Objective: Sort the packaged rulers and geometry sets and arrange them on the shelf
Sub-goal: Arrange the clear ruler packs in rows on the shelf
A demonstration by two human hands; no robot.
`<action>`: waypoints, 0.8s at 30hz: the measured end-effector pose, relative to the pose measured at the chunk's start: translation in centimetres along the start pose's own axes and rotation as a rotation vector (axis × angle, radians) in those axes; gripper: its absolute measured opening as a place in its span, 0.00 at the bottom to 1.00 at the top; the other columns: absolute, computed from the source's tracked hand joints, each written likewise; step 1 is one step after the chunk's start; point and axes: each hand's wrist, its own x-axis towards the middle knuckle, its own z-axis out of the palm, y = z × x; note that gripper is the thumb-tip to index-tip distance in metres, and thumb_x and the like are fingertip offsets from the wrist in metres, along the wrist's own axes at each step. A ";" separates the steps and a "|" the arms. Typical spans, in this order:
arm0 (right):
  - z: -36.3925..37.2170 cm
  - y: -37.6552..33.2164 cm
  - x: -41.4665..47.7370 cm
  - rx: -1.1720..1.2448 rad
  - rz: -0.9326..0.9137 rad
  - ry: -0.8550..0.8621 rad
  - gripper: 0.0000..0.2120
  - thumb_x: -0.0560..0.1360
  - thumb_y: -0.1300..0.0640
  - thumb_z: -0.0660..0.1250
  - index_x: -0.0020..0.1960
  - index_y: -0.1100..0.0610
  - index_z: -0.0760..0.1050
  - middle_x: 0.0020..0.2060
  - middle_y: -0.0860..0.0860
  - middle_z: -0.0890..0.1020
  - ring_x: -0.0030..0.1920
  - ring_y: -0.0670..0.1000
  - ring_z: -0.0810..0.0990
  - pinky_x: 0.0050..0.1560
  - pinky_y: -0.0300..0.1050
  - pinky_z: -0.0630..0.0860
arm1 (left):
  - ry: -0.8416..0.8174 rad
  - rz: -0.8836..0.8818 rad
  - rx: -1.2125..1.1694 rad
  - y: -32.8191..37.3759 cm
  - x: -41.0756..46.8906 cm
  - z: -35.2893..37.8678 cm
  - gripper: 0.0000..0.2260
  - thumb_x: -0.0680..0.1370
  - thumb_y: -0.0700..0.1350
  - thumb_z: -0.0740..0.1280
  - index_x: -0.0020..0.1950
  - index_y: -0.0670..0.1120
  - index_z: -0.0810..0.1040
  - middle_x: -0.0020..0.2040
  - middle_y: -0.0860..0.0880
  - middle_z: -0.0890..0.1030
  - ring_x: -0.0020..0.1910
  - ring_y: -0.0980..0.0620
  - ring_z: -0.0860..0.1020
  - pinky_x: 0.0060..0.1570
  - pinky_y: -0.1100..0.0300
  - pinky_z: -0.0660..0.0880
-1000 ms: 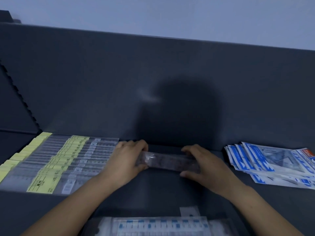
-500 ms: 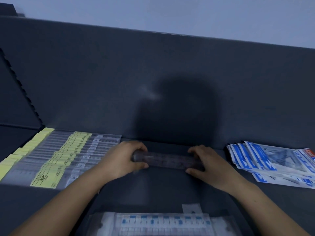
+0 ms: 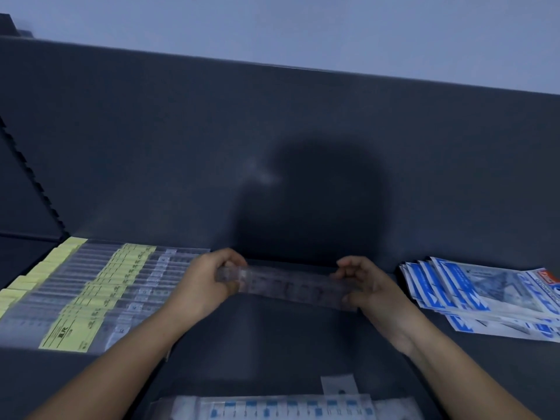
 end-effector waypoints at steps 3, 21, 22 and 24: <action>0.7 0.3 0.0 0.086 -0.032 0.014 0.24 0.63 0.77 0.61 0.53 0.55 0.72 0.46 0.53 0.75 0.46 0.44 0.75 0.37 0.31 0.73 | 0.019 -0.068 -0.072 0.0 0.0 0.7 0.13 0.73 0.31 0.68 0.42 0.50 0.77 0.37 0.50 0.77 0.37 0.57 0.75 0.35 0.73 0.69; 0.3 0.2 2.6 -1.273 -0.465 -0.041 0.27 0.68 0.47 0.60 0.65 0.56 0.73 0.56 0.49 0.76 0.56 0.51 0.74 0.57 0.42 0.70 | -0.251 0.462 0.825 2.9 2.5 2.5 0.23 0.72 0.49 0.61 0.67 0.46 0.71 0.62 0.49 0.76 0.60 0.48 0.74 0.63 0.59 0.65; 0.3 0.3 2.9 -1.333 -0.488 -0.053 0.24 0.67 0.51 0.62 0.61 0.58 0.76 0.52 0.50 0.78 0.51 0.52 0.77 0.51 0.44 0.75 | -0.256 0.452 0.871 2.9 2.9 2.9 0.22 0.75 0.47 0.60 0.69 0.46 0.68 0.64 0.48 0.73 0.62 0.48 0.71 0.63 0.58 0.64; 0.4 0.6 3.5 -1.416 -0.569 -0.036 0.20 0.62 0.56 0.66 0.53 0.60 0.80 0.43 0.52 0.80 0.40 0.52 0.79 0.37 0.44 0.79 | -0.260 0.443 1.011 3.5 3.4 3.4 0.19 0.78 0.44 0.57 0.69 0.45 0.66 0.65 0.47 0.70 0.62 0.48 0.69 0.57 0.57 0.65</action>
